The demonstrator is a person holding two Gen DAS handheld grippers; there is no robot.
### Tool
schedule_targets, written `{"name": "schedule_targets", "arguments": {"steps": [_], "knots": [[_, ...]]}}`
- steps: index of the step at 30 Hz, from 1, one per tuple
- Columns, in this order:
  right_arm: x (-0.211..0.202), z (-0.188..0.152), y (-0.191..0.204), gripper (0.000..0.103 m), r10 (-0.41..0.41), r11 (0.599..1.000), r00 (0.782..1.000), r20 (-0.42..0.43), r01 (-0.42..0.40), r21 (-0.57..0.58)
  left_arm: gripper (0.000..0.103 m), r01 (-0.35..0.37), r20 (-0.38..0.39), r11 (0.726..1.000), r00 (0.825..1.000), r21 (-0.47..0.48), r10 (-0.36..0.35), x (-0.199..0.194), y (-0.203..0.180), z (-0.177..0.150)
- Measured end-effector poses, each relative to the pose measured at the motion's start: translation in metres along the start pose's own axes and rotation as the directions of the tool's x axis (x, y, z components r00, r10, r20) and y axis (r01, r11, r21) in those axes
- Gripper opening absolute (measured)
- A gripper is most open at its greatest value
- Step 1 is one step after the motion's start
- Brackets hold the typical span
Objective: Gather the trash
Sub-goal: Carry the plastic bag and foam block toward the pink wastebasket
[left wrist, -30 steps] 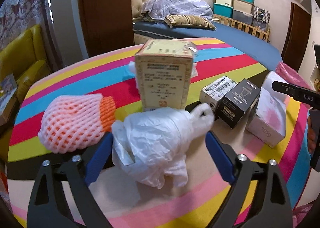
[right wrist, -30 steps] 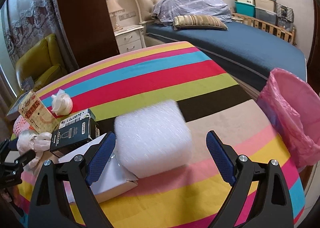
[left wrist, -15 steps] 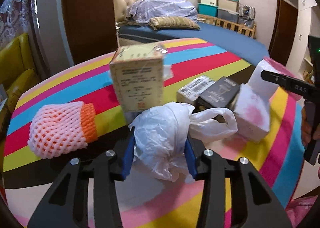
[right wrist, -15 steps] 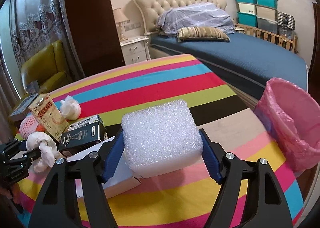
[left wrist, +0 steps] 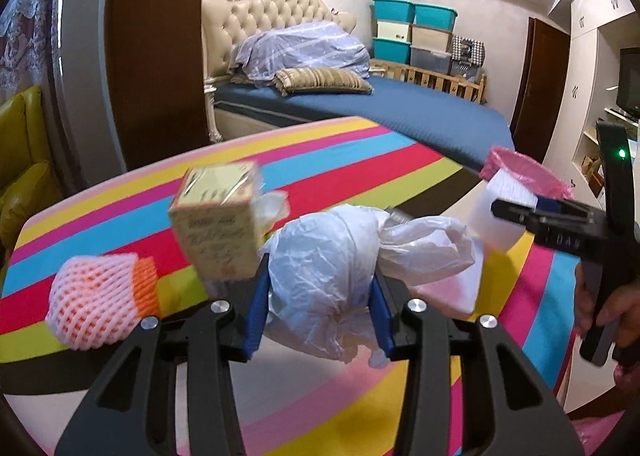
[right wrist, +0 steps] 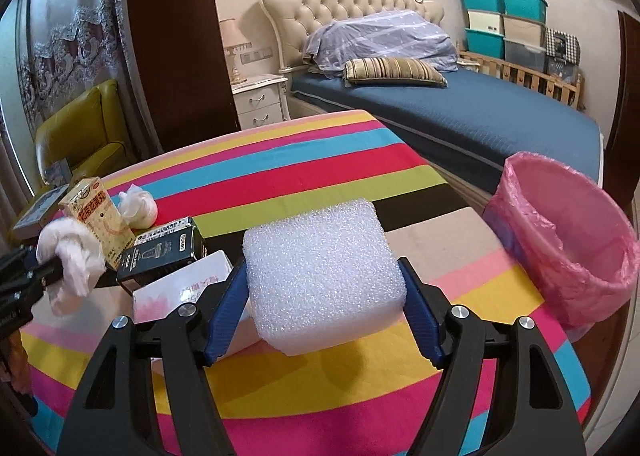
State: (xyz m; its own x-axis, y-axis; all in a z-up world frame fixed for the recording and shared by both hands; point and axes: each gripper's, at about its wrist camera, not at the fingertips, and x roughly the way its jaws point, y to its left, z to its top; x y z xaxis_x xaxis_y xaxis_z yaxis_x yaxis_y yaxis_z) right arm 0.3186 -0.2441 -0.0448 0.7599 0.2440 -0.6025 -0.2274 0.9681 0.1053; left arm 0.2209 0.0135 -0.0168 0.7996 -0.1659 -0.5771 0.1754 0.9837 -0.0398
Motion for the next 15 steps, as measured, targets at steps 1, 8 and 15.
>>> {"name": "schedule_targets", "arguments": {"steps": [1, 8, 15], "knots": [[-0.003, -0.001, -0.001, 0.07, -0.005, 1.0, 1.0, 0.009, 0.005, -0.002, 0.043, 0.003, 0.009, 1.0, 1.0, 0.005, -0.003, 0.002, -0.005, 0.004], [-0.023, -0.002, -0.013, 0.07, -0.061, 0.998, 0.996, 0.06, 0.06, 0.018, 0.043, 0.021, 0.055, 0.998, 0.998, 0.057, -0.024, 0.015, -0.04, 0.021], [-0.04, -0.001, -0.042, 0.07, -0.117, 0.991, 0.987, 0.111, 0.108, 0.08, 0.043, 0.066, 0.075, 0.992, 0.994, 0.111, -0.075, 0.037, -0.076, 0.038]]}}
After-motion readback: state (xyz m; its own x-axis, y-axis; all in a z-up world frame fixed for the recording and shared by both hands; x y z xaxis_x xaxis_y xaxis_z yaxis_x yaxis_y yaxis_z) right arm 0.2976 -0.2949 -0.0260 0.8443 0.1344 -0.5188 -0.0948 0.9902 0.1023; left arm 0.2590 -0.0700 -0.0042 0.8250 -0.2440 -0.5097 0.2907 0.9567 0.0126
